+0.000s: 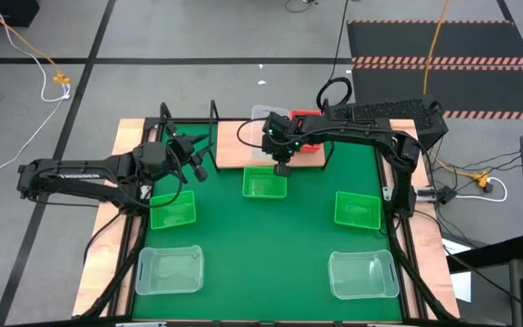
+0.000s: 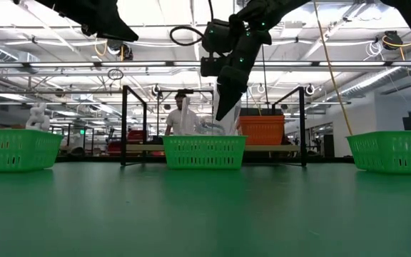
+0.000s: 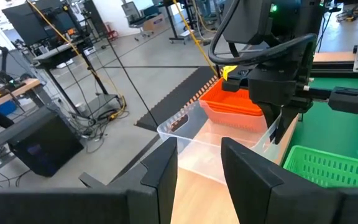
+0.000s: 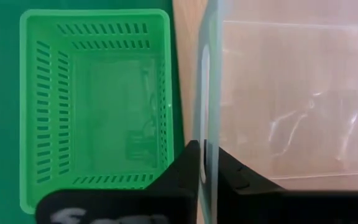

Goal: Stack baskets on shelf by color
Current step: Put the center transparent bin on the shelf, then stack the right transparent bin on top of the transparent bin on the shelf

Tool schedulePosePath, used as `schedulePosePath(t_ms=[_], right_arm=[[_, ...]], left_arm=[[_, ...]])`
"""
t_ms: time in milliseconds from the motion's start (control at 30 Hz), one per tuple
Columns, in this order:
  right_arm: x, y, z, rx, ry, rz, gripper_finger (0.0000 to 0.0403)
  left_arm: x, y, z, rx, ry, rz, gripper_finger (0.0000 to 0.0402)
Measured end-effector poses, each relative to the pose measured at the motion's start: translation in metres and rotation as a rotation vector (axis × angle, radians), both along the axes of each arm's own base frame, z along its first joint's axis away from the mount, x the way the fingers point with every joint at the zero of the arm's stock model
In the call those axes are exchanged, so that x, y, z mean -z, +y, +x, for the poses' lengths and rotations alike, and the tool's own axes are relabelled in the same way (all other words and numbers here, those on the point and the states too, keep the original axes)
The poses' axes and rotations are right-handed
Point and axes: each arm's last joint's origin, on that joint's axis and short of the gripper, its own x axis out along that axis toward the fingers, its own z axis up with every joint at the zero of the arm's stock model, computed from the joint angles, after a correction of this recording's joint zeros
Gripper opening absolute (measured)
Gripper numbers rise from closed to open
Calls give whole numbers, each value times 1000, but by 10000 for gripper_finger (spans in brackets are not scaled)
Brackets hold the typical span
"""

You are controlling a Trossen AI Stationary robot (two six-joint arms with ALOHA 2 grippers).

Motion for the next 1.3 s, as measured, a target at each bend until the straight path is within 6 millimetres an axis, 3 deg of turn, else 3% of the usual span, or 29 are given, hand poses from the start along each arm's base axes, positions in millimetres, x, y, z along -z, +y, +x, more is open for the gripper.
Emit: schedulePosePath(t_ms=[433,633,767,867,967,1100,1200,1300], right_arm=[[-6,-3,4,45,-72,-15,93],[-45,8,-7,66,-179,-91,100],[-77,40,-26,46,-335,-98,93],[-84,72,-50,42,-459,-58,90],[-68,105,-78,33,-571,18,89],[-27,145,-117,-29,-646,134,88],[-8,173,-144,-57,-672,224,85],[-4,196,-164,0,-697,239,73]], left_arm=[[0,0,0,-1,-1,-3,127],[2,0,0,-11,-15,-44,127],[11,0,-3,-30,39,-110,127],[24,-1,-6,-55,74,-183,127],[47,-6,-7,-62,98,-256,127],[76,-17,-9,15,115,-364,127],[79,-28,-8,157,130,-448,127],[74,-39,-6,276,136,-476,127]])
